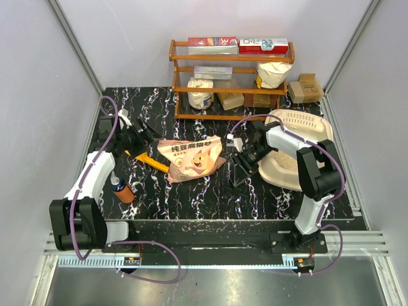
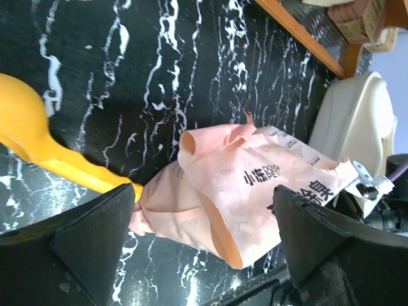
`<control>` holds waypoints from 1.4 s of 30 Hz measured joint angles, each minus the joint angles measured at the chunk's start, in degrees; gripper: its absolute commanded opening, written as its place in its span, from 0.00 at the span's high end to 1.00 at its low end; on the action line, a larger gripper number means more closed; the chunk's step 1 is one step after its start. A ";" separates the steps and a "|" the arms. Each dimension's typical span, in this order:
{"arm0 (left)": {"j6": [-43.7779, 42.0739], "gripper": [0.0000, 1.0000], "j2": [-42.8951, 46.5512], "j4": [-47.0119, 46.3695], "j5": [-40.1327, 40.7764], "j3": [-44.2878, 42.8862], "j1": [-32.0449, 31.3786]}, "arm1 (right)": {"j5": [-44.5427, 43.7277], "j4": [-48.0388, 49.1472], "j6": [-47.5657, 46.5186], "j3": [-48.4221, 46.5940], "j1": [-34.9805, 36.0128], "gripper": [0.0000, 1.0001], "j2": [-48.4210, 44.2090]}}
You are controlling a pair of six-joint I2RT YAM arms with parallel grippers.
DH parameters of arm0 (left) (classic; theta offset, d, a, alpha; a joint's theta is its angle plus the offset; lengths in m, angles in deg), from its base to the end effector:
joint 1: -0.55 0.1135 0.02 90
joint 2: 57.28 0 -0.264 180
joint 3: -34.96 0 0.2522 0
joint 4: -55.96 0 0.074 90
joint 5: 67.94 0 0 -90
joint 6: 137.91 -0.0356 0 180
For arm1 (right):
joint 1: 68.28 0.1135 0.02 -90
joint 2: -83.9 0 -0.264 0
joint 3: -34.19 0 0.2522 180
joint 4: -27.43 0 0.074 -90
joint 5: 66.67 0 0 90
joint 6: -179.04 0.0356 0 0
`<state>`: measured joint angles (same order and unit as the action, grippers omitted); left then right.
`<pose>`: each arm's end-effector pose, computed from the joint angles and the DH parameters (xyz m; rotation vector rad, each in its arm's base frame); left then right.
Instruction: Fill the litter box with clean litter
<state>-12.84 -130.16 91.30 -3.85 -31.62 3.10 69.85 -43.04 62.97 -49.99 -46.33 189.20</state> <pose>0.2726 -0.0034 0.2677 -0.5234 2.2831 -0.8074 0.2892 0.1444 0.1788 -1.1575 2.6408 1.2400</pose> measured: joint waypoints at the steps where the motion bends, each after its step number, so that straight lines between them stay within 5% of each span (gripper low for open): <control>1: 0.72 0.06 -0.39 -0.59 -1.11 0.50 0.13 | -0.42 0.33 0.44 -0.04 0.00 0.39 -0.07; 5: 3.17 0.07 -1.68 -3.89 -4.92 0.90 0.00 | -2.56 1.07 0.66 -0.07 0.02 0.23 -1.22; 16: 9.01 0.31 -16.61 -12.02 -12.13 -3.15 -0.11 | -7.13 6.71 6.45 -11.67 0.04 0.21 -14.25; 23: 11.41 0.93 -20.37 -15.82 -18.16 -9.01 -0.28 | -8.33 9.94 10.23 -27.65 0.04 0.25 -9.14; 25: 12.26 1.00 -19.93 -18.60 -20.35 -9.18 -0.28 | -7.89 10.58 10.67 -32.72 0.04 0.25 -5.84; 31: 13.18 1.00 -13.84 -23.80 -24.37 -6.78 -0.26 | -2.99 10.38 10.75 -43.06 0.04 0.23 3.65; 32: 13.09 0.95 -11.98 -24.28 -25.03 -6.08 -0.26 | -1.90 10.67 10.43 -44.28 0.11 0.21 5.03; 33: 12.83 0.76 -10.08 -24.50 -25.38 -5.55 -0.26 | -0.83 10.64 9.53 -45.27 0.22 0.18 6.45; 34: 11.91 0.44 -8.83 -24.13 -25.42 -5.42 -0.26 | -0.13 10.51 7.98 -45.75 0.44 0.17 7.52; 35: 10.56 0.33 -7.17 -23.34 -25.29 -5.35 -0.26 | 0.09 10.38 6.80 -45.92 0.74 0.17 8.28; 37: 6.75 0.21 -4.76 -18.62 -22.84 -6.10 -0.28 | -0.11 9.75 4.66 -47.06 1.97 0.17 10.45; 42: 0.52 0.18 -5.01 -7.21 -12.50 -8.66 1.77 | -0.52 9.79 7.69 -53.02 4.76 0.16 16.20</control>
<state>-12.32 -135.16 84.09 -16.36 -40.27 4.87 69.33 -33.24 70.67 -103.01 -41.56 205.39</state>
